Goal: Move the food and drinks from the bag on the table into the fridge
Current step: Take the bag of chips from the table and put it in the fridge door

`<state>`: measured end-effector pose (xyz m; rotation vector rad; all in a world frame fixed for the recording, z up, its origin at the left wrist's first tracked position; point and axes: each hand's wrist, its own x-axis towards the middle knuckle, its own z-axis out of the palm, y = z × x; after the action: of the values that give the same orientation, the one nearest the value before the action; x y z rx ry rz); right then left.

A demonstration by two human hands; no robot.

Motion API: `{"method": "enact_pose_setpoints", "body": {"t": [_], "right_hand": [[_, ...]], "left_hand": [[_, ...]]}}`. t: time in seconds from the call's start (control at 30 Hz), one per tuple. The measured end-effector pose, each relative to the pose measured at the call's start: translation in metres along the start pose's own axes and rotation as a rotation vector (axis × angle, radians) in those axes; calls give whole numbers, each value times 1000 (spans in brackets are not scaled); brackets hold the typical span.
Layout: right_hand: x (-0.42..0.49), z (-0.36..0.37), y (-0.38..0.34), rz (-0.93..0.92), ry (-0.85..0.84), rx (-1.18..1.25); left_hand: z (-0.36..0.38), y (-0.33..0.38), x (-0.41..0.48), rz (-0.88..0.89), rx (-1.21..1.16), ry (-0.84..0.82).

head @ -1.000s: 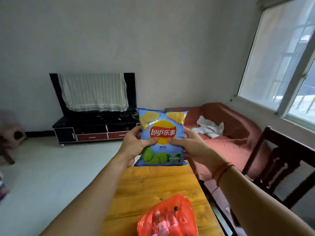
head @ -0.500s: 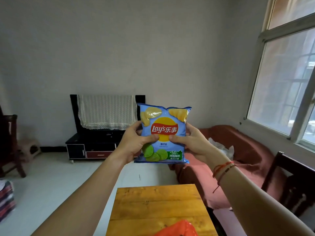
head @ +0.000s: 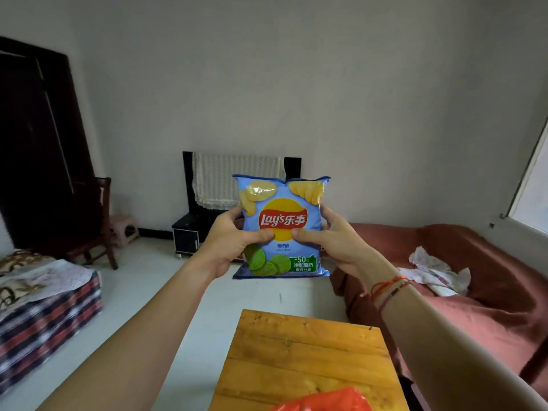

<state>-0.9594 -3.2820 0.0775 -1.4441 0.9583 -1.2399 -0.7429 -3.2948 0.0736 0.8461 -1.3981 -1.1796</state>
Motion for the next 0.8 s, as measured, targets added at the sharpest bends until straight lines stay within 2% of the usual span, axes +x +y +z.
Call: {"method": "enact_pose_setpoints", "body": {"t": [0.23,0.57,0.8], "right_hand": [[32,86,12,11,-161,18],[56,252,22,-5,-400,19],[58,356,25,29,-598,40]], "left_hand": [[-83,12,-40,-2,63,177],[-223,38,-122,65,160,420],[-291,58,-189,48,220,614]]}}
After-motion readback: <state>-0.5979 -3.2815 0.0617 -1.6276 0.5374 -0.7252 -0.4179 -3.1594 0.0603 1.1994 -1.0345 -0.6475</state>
